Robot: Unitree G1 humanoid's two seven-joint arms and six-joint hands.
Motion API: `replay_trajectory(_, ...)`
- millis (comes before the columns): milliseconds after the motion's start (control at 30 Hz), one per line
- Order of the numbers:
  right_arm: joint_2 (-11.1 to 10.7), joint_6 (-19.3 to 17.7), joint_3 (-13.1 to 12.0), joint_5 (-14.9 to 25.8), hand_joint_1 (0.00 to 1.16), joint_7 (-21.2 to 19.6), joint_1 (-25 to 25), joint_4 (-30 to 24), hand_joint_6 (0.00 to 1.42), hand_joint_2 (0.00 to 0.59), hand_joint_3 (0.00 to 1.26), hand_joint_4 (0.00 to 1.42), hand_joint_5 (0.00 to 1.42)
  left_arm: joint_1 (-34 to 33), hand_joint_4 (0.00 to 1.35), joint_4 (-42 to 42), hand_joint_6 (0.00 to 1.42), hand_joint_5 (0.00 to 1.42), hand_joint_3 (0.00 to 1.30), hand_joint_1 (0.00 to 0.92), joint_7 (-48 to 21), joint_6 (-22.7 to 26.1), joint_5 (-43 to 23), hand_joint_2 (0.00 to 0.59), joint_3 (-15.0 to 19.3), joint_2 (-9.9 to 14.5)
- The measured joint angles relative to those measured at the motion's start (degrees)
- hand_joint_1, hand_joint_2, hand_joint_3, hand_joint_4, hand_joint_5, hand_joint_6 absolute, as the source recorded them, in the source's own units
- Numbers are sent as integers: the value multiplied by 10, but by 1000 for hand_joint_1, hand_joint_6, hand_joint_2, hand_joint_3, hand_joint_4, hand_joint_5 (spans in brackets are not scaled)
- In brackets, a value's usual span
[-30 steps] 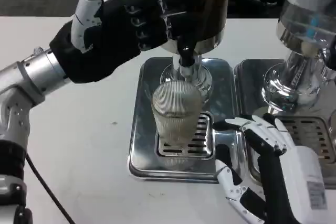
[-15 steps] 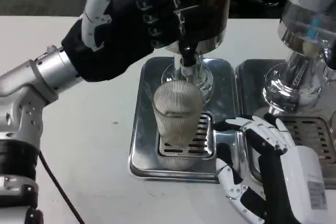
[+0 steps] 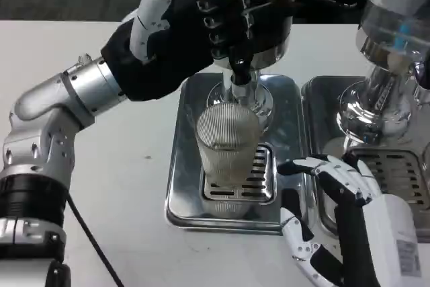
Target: Grasp the cup under the faucet to collect the drink, then remove the cup.
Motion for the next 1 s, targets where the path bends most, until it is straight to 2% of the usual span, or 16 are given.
replay_trajectory(567, -1, 0, -5, 0, 415, 0, -1, -5, 113, 508, 530, 404, 288, -19, 0, 124, 22, 76, 77, 0, 6, -91, 57, 82, -16, 0)
replay_trajectory(1000, -3, 0, -7, 1, 409, 2, 0, -14, 110, 508, 533, 405, 292, -33, 0, 161, 16, 81, 84, 0, 13, -204, 101, 78, -36, 5)
